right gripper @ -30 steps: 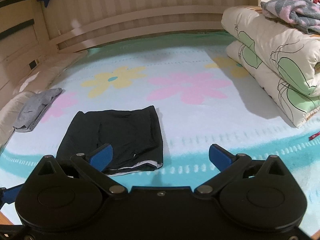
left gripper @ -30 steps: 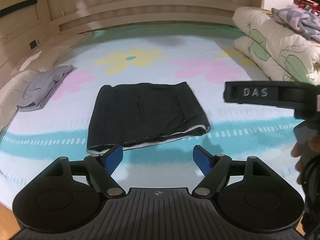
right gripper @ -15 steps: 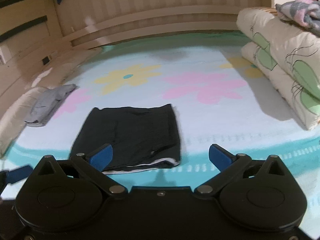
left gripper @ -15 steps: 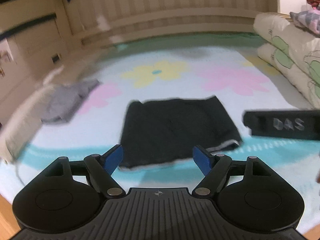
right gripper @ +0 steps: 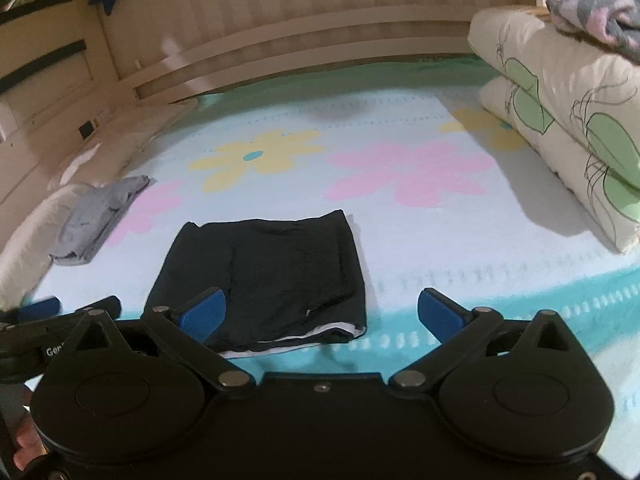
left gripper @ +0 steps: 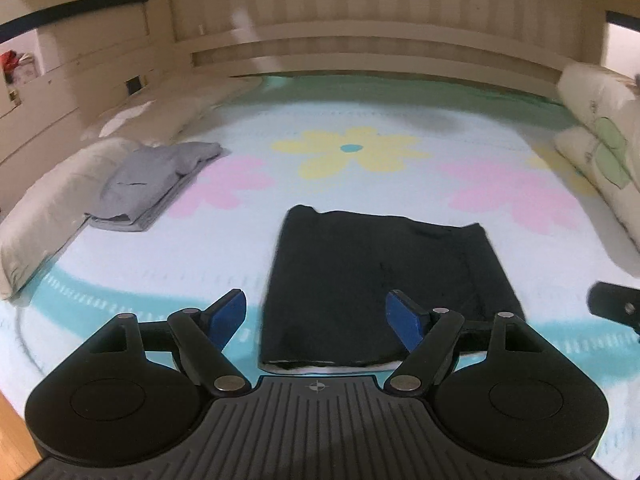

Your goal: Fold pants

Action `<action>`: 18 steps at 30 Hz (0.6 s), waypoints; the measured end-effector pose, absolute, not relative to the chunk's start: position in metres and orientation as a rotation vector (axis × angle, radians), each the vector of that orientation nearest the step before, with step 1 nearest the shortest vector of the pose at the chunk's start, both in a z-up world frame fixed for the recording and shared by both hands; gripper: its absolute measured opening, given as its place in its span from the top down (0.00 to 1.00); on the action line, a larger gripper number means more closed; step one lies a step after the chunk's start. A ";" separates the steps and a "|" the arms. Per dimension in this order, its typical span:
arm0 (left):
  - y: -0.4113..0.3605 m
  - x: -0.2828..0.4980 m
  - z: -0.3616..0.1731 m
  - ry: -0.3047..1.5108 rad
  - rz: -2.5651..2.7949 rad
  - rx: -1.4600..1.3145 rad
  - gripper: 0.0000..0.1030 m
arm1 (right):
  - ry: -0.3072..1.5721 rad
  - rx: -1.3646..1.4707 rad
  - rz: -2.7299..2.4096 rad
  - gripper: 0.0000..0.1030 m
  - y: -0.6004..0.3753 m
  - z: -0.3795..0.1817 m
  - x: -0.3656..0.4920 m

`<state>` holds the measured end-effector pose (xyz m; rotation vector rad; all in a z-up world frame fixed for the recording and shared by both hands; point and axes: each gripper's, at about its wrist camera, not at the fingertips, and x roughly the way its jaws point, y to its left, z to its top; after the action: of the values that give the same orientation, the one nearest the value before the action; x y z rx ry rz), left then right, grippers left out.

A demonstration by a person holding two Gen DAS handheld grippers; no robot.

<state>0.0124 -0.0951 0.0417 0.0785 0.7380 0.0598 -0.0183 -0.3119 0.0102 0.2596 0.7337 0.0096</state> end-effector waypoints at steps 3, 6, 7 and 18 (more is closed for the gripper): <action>-0.085 0.016 0.042 0.732 0.108 0.080 0.26 | 0.742 0.254 0.008 0.01 -0.307 0.008 -0.014; -0.072 0.020 0.041 0.740 0.151 0.060 0.26 | 0.754 0.224 0.008 0.01 -0.296 0.006 -0.008; -0.066 0.021 0.041 0.748 0.165 0.039 0.26 | 0.755 0.217 0.009 0.01 -0.293 0.007 -0.006; -0.053 0.024 0.039 0.781 0.189 0.038 0.26 | 0.720 0.193 0.076 0.01 -0.265 0.015 0.001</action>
<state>0.0241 -0.0528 0.0392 0.0375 0.7806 0.1892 0.0014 -0.2655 0.0150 0.1927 0.7204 0.0757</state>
